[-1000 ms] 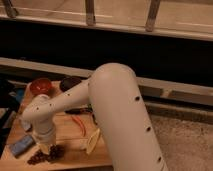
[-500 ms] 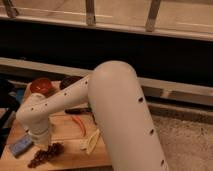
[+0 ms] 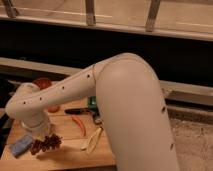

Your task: Place grapes in metal cup

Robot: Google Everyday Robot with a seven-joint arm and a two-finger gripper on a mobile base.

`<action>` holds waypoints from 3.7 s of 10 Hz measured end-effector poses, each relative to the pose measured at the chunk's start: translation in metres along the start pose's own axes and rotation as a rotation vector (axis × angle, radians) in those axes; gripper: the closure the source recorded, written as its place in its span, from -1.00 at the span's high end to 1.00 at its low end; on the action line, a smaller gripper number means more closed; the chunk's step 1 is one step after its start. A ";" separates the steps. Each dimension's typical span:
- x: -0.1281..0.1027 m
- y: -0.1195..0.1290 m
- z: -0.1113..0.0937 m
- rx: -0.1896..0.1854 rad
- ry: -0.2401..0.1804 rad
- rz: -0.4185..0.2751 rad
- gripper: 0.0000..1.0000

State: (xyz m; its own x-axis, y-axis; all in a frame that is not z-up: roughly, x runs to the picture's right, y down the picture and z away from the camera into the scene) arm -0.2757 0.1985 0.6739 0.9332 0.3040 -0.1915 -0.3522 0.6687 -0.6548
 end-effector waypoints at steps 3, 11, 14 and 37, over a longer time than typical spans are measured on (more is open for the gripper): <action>0.019 -0.044 -0.055 0.116 -0.015 0.145 -1.00; 0.104 -0.149 -0.111 0.216 -0.050 0.479 -1.00; 0.106 -0.150 -0.109 0.213 -0.052 0.474 -1.00; 0.265 -0.231 -0.010 0.037 -0.026 1.102 0.13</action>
State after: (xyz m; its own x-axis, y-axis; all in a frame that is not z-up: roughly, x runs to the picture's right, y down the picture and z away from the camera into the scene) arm 0.0537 0.1177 0.7670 0.1052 0.7598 -0.6416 -0.9927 0.0424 -0.1126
